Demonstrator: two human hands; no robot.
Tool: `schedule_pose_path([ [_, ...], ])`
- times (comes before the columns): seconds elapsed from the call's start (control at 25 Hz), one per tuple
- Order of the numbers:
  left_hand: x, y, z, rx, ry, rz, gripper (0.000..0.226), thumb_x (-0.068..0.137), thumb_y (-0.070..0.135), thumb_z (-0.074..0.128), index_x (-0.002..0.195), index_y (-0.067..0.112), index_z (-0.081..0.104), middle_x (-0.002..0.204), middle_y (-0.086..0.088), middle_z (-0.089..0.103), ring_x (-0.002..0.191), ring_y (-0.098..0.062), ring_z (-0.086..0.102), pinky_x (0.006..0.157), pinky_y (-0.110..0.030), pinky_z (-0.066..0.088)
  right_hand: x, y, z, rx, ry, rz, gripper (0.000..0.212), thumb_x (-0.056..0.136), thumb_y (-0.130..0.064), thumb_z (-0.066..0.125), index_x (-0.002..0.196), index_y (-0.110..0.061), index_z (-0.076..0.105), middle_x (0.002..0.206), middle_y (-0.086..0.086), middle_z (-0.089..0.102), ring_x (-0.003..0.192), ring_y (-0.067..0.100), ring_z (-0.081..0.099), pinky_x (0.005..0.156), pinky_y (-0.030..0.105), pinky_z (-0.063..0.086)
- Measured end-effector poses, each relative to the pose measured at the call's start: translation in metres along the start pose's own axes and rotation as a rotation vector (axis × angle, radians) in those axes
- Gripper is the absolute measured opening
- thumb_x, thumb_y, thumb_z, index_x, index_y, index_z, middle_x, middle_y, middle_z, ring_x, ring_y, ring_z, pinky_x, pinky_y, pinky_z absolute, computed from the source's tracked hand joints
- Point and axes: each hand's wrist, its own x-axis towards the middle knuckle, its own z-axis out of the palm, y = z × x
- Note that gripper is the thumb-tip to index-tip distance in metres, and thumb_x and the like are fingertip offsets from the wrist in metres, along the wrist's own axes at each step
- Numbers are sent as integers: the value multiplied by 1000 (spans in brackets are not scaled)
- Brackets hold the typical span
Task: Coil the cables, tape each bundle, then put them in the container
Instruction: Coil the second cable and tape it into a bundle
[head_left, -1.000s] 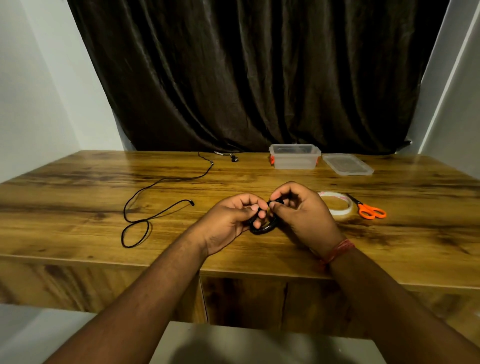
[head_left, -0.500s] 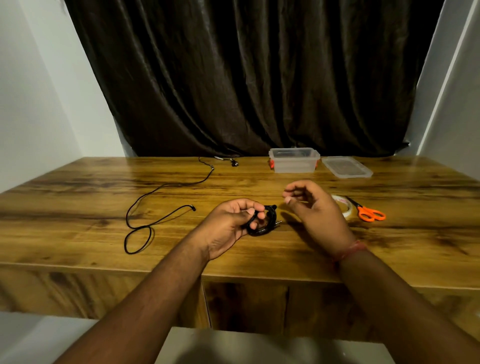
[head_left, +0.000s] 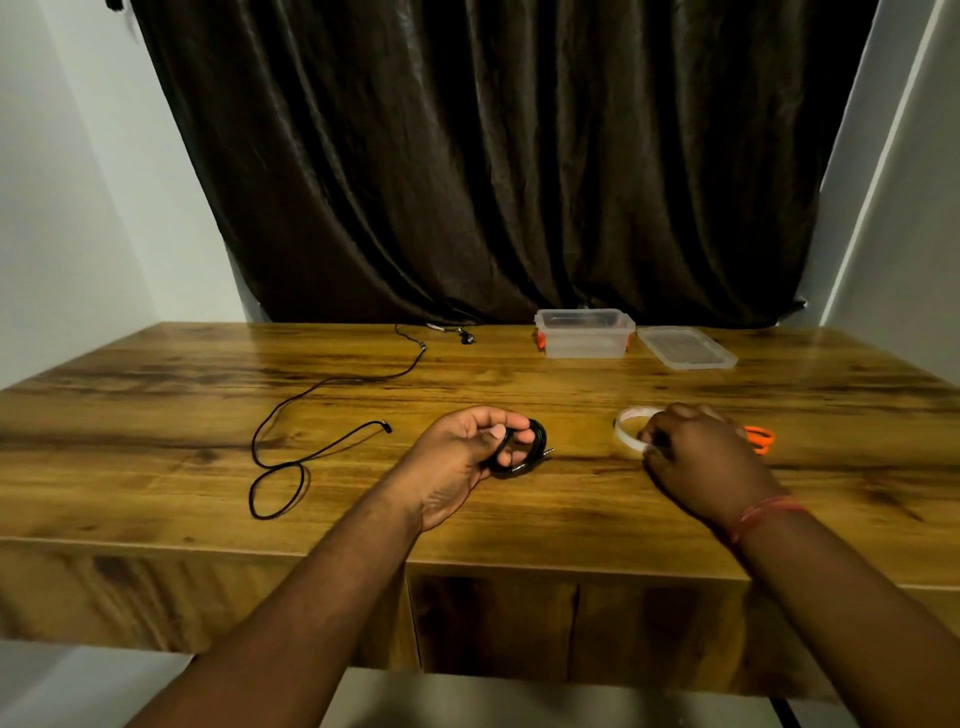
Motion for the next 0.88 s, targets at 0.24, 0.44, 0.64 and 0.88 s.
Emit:
schedule_pose_path([
  [0.24,5,-1,7,174,254,92,29,103,1,39,98,11,66,90,-4,64,75,-12,57,85,-29,48,-3,-46,-2,359,65,-250,5,95,-27,55,98,-25,59,94,-9,61,89,12,53,76,28,38],
  [0.44,9,-10,8,620,420,233,17,103,17,45,110,19,60,110,0,61,97,-13,59,81,-20,46,12,-87,14,488,31,-329,6,95,-27,56,99,-25,59,90,-10,61,83,11,55,70,29,41],
  [0.64,9,-8,10,803,443,289,26,91,28,68,112,18,58,105,7,53,92,-7,56,79,-19,48,16,-89,21,510,39,-389,9,95,-32,55,99,-24,59,94,-8,64,88,14,56,76,35,47],
  [0.88,3,-5,11,743,444,250,20,97,31,59,113,20,62,110,9,58,98,-4,57,81,-26,52,11,-84,18,545,96,-360,4,95,-26,56,97,-29,59,88,-14,57,85,13,52,70,30,40],
])
